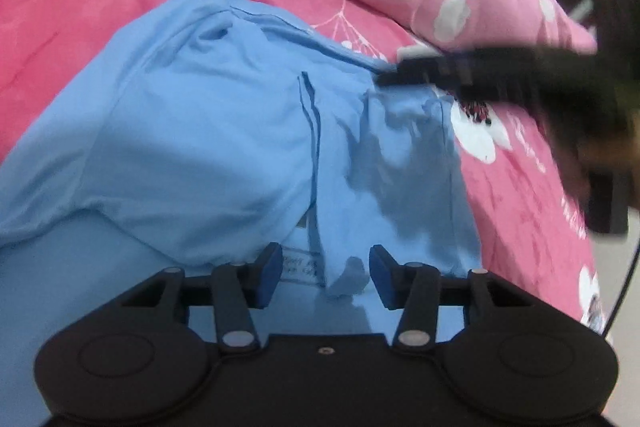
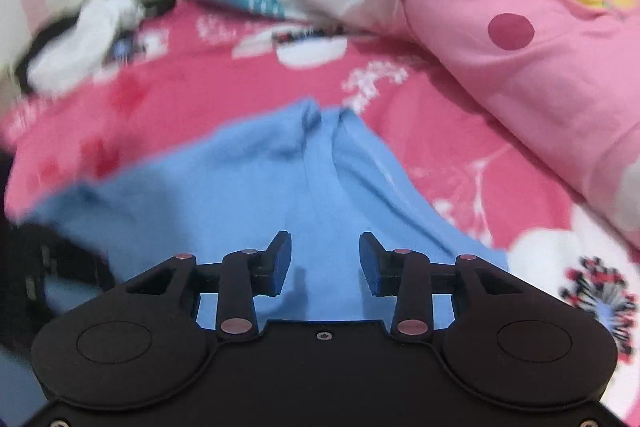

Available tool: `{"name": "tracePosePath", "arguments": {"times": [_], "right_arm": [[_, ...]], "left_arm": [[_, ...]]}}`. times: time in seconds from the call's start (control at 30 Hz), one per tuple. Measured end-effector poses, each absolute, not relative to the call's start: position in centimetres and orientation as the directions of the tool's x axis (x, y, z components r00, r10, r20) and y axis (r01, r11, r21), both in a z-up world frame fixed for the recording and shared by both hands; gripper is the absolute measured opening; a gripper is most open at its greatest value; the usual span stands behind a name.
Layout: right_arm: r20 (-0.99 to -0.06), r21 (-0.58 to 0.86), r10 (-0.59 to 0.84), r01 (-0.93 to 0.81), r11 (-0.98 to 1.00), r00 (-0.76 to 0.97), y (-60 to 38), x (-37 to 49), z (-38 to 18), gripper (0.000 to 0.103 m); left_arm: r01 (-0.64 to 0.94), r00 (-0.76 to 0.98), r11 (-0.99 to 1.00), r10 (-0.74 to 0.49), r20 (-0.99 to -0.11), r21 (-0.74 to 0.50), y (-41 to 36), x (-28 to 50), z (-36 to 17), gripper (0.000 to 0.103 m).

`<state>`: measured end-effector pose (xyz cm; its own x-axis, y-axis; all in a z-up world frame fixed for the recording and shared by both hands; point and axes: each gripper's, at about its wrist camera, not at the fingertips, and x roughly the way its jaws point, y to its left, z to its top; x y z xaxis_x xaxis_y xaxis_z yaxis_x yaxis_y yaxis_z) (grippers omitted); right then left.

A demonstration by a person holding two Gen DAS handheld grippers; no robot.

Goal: Fold clothes

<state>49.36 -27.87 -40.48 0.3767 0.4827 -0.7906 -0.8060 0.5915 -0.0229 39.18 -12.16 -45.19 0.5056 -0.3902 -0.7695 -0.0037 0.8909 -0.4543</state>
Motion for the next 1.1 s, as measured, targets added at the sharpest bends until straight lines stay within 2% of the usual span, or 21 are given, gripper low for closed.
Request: {"name": "tracePosePath", "arguments": {"times": [0.23,0.5,0.63,0.77,0.83,0.93,1.1], "right_arm": [[-0.861,-0.199,0.324,-0.845,0.496,0.393,-28.6,46.4,-44.5,0.035],[-0.861,-0.167,0.331,-0.83,0.532,0.385,-31.7,46.3,-43.7,0.035],[-0.822,-0.124,0.38,-0.785,0.606,0.423,-33.0,48.1,-41.7,0.035],[-0.833,-0.164,0.381,-0.837,0.522,0.401,-33.0,50.0,-41.2,0.038],[-0.844,-0.176,0.392,-0.88,0.442,0.366,-32.5,50.8,-40.9,0.046],[-0.864,-0.142,0.402,-0.912,0.385,0.304,-31.9,52.7,-40.8,0.052],[-0.907,-0.03,0.384,-0.937,0.349,0.172,-31.8,55.6,-41.7,0.053]], "left_arm": [[-0.039,0.505,0.889,-0.377,-0.776,-0.457,-12.7,39.5,-45.6,0.044],[-0.013,0.51,0.902,-0.365,-0.779,-0.431,-12.9,39.1,-44.5,0.044],[0.08,0.557,0.923,-0.355,-0.751,-0.377,-13.7,37.5,-42.3,0.044],[0.276,0.473,0.877,-0.479,-0.74,-0.393,-16.9,36.6,-41.6,0.045],[0.33,0.407,0.841,-0.536,-0.74,-0.428,-18.8,36.6,-42.1,0.045],[0.278,0.353,0.816,-0.577,-0.736,-0.507,-20.6,37.0,-43.4,0.045],[0.134,0.372,0.804,-0.583,-0.722,-0.579,-21.8,37.5,-45.1,0.045]]}}
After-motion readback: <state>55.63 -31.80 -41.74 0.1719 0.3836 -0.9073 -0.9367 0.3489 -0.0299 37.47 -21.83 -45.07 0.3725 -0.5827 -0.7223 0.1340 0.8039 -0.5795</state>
